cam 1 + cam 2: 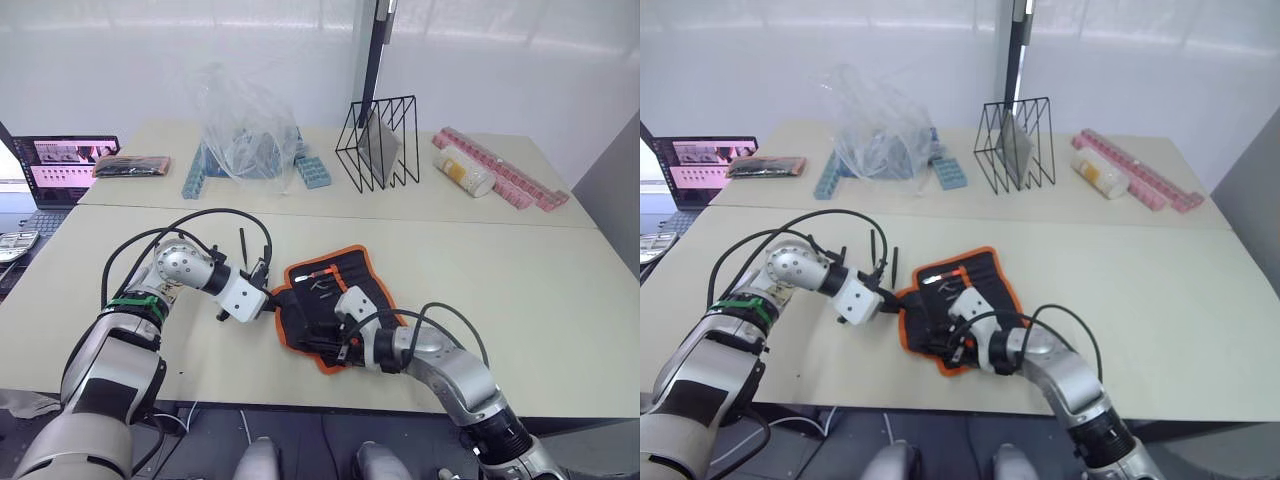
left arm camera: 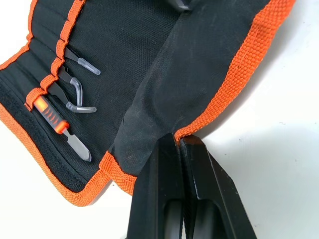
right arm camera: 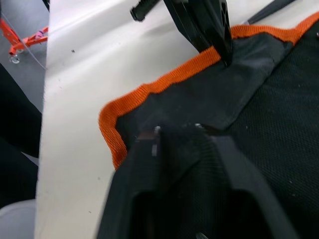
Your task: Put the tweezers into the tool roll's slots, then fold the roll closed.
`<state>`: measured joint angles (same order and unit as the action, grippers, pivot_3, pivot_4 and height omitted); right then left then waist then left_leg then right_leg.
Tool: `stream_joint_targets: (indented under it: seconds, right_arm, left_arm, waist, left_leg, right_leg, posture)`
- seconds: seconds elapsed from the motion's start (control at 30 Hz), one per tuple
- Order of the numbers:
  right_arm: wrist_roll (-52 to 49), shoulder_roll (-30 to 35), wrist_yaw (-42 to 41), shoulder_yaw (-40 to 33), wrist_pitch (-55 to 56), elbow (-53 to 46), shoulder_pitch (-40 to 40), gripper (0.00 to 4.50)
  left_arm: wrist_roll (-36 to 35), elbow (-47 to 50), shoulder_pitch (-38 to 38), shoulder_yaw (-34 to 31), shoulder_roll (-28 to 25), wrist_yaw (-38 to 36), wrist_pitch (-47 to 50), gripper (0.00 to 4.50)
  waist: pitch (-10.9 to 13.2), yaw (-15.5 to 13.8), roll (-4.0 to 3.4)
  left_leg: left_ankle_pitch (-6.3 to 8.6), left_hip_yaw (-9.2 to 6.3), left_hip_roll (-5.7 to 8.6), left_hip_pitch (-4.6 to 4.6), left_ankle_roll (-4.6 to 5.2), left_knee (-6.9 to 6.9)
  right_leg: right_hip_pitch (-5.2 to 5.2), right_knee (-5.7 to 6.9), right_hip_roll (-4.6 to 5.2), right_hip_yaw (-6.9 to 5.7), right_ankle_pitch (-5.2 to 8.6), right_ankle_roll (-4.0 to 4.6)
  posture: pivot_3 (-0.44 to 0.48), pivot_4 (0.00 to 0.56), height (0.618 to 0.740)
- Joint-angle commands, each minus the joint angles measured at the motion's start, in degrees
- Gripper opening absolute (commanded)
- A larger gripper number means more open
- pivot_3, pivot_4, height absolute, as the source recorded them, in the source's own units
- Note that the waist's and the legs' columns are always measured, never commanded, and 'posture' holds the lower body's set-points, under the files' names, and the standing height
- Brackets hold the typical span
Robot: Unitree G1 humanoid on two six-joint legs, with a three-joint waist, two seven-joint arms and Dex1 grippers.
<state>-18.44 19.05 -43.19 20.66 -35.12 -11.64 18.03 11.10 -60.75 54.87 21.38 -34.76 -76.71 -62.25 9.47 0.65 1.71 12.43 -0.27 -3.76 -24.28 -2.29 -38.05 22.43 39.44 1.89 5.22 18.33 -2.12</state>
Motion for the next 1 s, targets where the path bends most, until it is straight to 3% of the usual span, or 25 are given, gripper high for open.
stream_joint_targets:
  seconds: [0.03, 0.07, 0.3, 0.4, 0.53, 0.63, 0.67, 0.8, 1.0]
  right_arm:
    - [2.4, -0.2, 0.2, 1.7, 2.1, 1.3, 0.2, 0.03]
    - [3.1, -0.2, 0.2, 2.2, 2.4, 1.9, 0.2, 0.03]
    - [5.3, 0.2, -0.6, 4.1, 1.2, 4.2, -0.4, 0.0]
    - [5.3, 0.2, -0.8, 4.3, 0.9, 4.6, -0.2, 0.0]
    - [5.4, 0.4, -1.3, 4.6, 0.7, 5.1, 0.1, 0.0]
    - [5.4, 0.4, -1.7, 4.8, 0.7, 5.5, 0.3, 0.0]
    - [5.4, 0.4, -1.8, 4.8, 0.7, 5.5, 0.4, 0.0]
    - [5.4, 0.5, -2.2, 4.8, 0.7, 5.6, 0.5, 0.0]
    - [5.3, 0.7, -3.3, 5.3, 0.4, 5.4, 0.9, 0.0]
  left_arm:
    - [0.6, -0.4, 0.4, 0.6, -1.0, 0.1, 0.4, 0.0]
    - [0.5, -0.3, 0.4, 0.5, -1.0, 0.0, 0.6, 0.0]
    - [-8.6, 5.8, -1.8, -0.9, -2.2, -11.0, 9.6, 2.19]
    - [-14.0, 12.2, -3.3, -1.9, -4.0, -15.4, 22.8, 3.18]
    - [-28.8, 27.2, -5.5, -0.1, -9.7, -15.8, 55.6, 4.49]
    - [-35.5, 32.3, -6.1, -4.0, -9.9, -15.8, 71.7, 4.49]
    - [-36.2, 33.3, -6.4, -5.5, -9.3, -15.2, 75.0, 4.26]
    - [-36.1, 36.3, -8.7, -8.5, -6.8, -10.9, 80.9, 3.01]
    - [-30.5, 34.1, -11.0, -9.3, -0.8, -2.6, 77.9, 0.98]
  waist:
    - [0.0, 0.0, 0.0]
    - [0.0, 0.1, 0.0]
    - [0.0, 0.2, -0.01]
    - [0.0, 0.3, -0.01]
    - [0.0, 0.5, 0.0]
    - [0.0, 0.4, -0.02]
    - [0.0, 0.4, -0.02]
    - [0.0, 0.4, -0.03]
    - [0.0, 0.3, -0.03]
  left_leg:
    - [0.0, 0.0, 0.0, 0.01, 0.0, 0.0]
    - [0.0, 0.0, -0.01, 0.02, 0.0, 0.0]
    - [0.0, 0.0, -0.01, 0.05, 0.0, 0.0]
    - [0.0, -0.01, -0.05, 0.06, 0.0, 0.0]
    - [0.0, -0.08, -0.11, 0.02, 0.0, 0.0]
    - [0.0, -0.19, -0.1, 0.03, 0.0, -0.01]
    - [0.0, -0.2, -0.1, 0.11, 0.0, -0.02]
    - [0.0, -0.2, -0.1, 0.14, 0.0, -0.02]
    - [0.0, -0.22, -0.11, 0.12, 0.0, -0.02]
  right_leg:
    - [0.0, 0.02, 0.0, 0.0, 0.0, 0.0]
    - [0.0, 0.02, 0.0, 0.0, 0.0, 0.0]
    - [-0.02, 0.06, -0.01, -0.01, 0.0, 0.0]
    - [-0.02, 0.08, -0.04, -0.01, 0.0, 0.0]
    - [0.0, 0.14, -0.1, -0.02, 0.01, 0.0]
    - [-0.05, 0.16, -0.12, -0.04, 0.01, -0.01]
    - [-0.13, 0.15, -0.11, -0.06, 0.02, -0.01]
    - [-0.14, 0.14, -0.13, -0.07, 0.02, 0.0]
    - [-0.12, 0.14, -0.14, -0.07, 0.01, 0.02]
  posture:
    - [0.0, 0.15, 0.705]
    - [0.0, 0.15, 0.705]
    - [0.0, 0.15, 0.705]
    - [0.0, 0.15, 0.705]
    - [0.0, 0.15, 0.705]
    - [0.0, 0.15, 0.705]
    - [0.0, 0.15, 0.705]
    - [0.0, 0.15, 0.705]
    - [0.0, 0.15, 0.705]
